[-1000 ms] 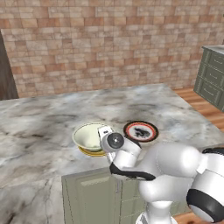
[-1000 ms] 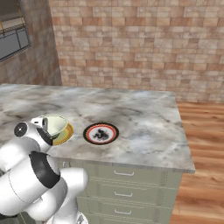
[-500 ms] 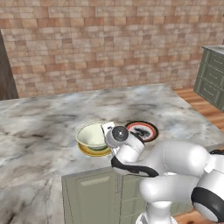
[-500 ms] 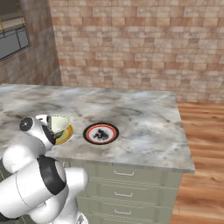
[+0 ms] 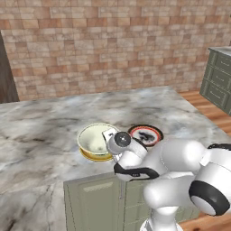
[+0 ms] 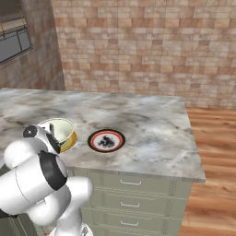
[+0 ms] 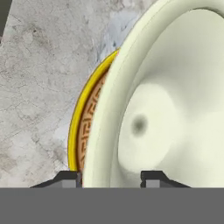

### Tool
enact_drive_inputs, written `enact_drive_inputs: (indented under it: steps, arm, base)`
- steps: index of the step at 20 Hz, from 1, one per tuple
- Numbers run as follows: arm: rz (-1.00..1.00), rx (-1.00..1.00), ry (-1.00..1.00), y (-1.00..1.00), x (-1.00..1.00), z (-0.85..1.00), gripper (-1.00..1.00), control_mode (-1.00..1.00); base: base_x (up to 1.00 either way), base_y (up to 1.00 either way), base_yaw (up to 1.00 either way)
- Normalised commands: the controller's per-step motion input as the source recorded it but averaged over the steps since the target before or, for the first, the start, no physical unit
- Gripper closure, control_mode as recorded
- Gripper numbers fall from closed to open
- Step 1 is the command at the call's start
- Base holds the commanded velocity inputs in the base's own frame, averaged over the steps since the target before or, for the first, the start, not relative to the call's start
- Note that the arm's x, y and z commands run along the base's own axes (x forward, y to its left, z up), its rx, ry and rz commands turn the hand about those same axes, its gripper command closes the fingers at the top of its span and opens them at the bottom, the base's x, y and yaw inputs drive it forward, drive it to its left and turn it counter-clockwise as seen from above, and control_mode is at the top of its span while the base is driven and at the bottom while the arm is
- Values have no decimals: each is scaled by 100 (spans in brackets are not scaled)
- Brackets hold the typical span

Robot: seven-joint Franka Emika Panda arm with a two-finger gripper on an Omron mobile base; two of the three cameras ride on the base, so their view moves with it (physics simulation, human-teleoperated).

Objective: Move the bowls from the cabinet to the plates on the dining table.

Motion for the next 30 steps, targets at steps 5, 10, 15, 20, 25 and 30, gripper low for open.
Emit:
enact_drive_inputs:
  steps: [5, 10, 15, 20, 25, 30]
  arm:
    - [8, 2, -5, -21, -12, -1, -100, -100]
    - [10, 10, -8, -22, -41, 29, -100, -100]
    - [12, 11, -8, -25, -39, 25, -100, -100]
    - [12, 9, -5, -41, -28, 17, -100, -100]
    - [5, 5, 0, -37, -25, 51, -100, -100]
    - [6, -1, -1, -51, -24, 41, -100, -100]
  base:
    - [0, 0, 0]
    - [0, 0, 0]
    - [0, 0, 0]
    - [0, 0, 0]
    - [0, 0, 0]
    - [0, 0, 0]
